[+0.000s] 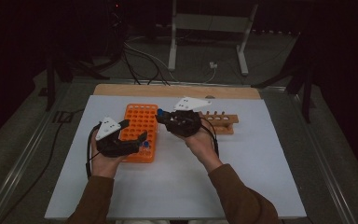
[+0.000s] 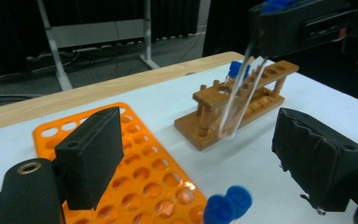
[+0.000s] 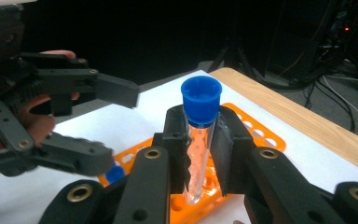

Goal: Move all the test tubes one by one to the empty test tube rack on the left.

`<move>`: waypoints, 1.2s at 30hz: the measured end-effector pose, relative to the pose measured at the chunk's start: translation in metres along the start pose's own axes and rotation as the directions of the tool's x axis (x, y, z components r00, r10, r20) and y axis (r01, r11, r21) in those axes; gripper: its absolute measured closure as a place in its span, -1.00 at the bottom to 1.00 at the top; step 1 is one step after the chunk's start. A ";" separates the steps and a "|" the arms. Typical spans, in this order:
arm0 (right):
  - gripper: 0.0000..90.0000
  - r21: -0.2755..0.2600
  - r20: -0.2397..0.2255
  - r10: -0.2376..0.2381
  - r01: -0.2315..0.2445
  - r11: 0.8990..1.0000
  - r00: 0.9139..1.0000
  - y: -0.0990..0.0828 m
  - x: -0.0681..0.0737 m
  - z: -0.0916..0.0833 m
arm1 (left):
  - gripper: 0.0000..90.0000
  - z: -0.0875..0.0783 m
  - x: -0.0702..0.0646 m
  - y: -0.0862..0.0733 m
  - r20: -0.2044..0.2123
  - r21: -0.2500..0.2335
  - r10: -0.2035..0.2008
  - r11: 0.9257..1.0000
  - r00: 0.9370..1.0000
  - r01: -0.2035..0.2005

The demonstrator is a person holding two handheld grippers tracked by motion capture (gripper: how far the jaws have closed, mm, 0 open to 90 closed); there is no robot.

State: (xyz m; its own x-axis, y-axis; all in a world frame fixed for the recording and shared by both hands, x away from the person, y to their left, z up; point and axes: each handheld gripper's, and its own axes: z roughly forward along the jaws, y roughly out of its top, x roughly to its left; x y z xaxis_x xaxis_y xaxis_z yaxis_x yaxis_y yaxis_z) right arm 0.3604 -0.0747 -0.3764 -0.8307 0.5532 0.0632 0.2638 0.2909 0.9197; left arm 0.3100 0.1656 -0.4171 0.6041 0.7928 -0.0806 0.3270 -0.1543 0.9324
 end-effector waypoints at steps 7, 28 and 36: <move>0.70 -0.002 -0.026 -0.009 0.009 1.000 1.000 0.005 0.010 0.004 | -0.44 0.009 -0.008 0.006 0.019 -0.005 0.018 1.000 1.000 -0.018; 0.69 0.004 -0.072 -0.004 0.004 1.000 0.997 0.006 0.018 0.010 | 0.72 0.012 -0.020 0.011 0.029 -0.023 0.143 0.990 0.989 -0.142; 0.23 -0.008 -0.084 0.015 -0.016 1.000 0.996 0.006 0.012 0.005 | 0.73 0.015 -0.015 0.011 0.016 -0.015 0.135 0.991 0.991 -0.135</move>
State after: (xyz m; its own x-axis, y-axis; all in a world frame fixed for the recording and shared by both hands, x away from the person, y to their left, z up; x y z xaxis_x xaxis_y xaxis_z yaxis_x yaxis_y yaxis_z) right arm 0.3546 -0.0625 -0.3726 -0.8648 0.4902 0.1091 0.2727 0.2759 0.9217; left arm 0.3150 0.1431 -0.4106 0.6542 0.7552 0.0404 0.2317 -0.2510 0.9399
